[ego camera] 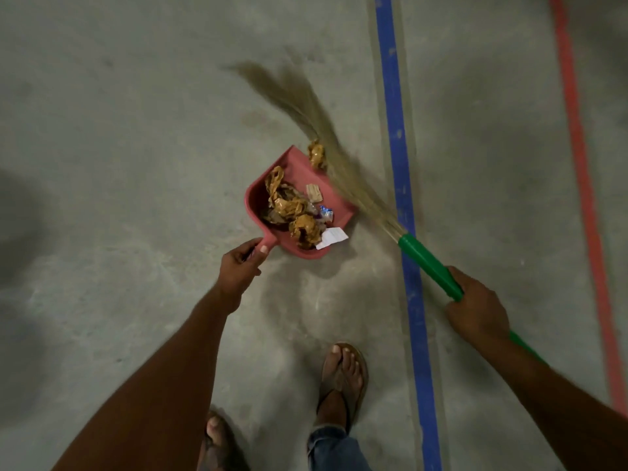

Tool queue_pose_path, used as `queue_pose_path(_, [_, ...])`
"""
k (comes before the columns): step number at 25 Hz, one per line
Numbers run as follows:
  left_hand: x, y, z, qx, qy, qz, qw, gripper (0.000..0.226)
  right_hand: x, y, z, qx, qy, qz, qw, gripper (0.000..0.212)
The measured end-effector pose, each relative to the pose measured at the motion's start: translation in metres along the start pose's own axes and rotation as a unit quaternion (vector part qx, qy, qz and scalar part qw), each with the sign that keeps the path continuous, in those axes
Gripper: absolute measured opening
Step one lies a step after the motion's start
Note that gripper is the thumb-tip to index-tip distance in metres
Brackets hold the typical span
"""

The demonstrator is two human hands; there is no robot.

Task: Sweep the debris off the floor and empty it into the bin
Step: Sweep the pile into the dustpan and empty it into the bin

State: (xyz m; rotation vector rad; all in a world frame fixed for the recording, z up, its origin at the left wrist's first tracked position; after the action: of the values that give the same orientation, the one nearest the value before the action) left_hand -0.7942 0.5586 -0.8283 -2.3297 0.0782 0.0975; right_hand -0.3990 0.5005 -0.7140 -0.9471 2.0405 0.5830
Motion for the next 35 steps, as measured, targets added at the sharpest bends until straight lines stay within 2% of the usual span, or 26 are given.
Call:
queue_pose_path(4, [-0.004, -0.011, 0.010, 0.009, -0.003, -0.010, 1.000, 0.035, -0.001, -0.022, -0.038, -0.024, -0.016, -0.091, 0.995, 0.069])
queue_pose_path(8, [-0.027, -0.024, -0.019, -0.011, -0.011, -0.042, 0.999, 0.037, -0.031, -0.032, -0.089, -0.057, -0.045, -0.150, 0.986, 0.076])
queue_pose_path(12, [-0.062, -0.034, -0.053, -0.030, -0.039, -0.061, 0.997, 0.034, -0.073, -0.012, -0.120, -0.025, -0.086, -0.090, 0.992, 0.074])
queue_pose_path(15, [-0.092, -0.030, -0.067, -0.028, -0.057, -0.067, 0.996, 0.031, -0.086, 0.012, -0.107, 0.006, -0.062, -0.024, 0.998, 0.073])
queue_pose_path(20, [-0.134, 0.002, -0.072, -0.050, -0.139, -0.057, 0.987, 0.037, -0.072, 0.083, -0.047, -0.062, -0.026, 0.008, 0.998, 0.056])
queue_pose_path(23, [-0.153, 0.017, -0.062, -0.047, -0.176, -0.004, 0.983, 0.039, -0.057, 0.116, -0.006, -0.096, 0.020, -0.057, 0.994, 0.051])
queue_pose_path(27, [-0.156, 0.018, -0.045, -0.062, -0.208, 0.079, 0.973, 0.041, -0.043, 0.114, 0.003, -0.128, 0.058, -0.180, 0.974, 0.071])
queue_pose_path(32, [-0.143, 0.015, -0.037, -0.061, -0.216, 0.074, 0.972, 0.040, -0.042, 0.087, -0.029, -0.173, 0.088, -0.284, 0.939, 0.073])
queue_pose_path(35, [-0.143, 0.019, -0.040, -0.056, -0.204, 0.068, 0.975, 0.043, -0.041, 0.059, -0.059, -0.204, 0.057, -0.321, 0.923, 0.070])
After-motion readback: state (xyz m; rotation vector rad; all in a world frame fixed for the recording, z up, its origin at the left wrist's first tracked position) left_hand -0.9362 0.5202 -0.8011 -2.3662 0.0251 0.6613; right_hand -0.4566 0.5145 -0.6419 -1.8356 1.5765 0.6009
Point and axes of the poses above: each hand's wrist, its own z-axis towards the middle knuckle, its own x-axis out of the palm, y = z × x, the point moved 2 cm from there along z, towards the middle knuckle, and after that the axes turned 1 degree about x, right-handed, at the moved point
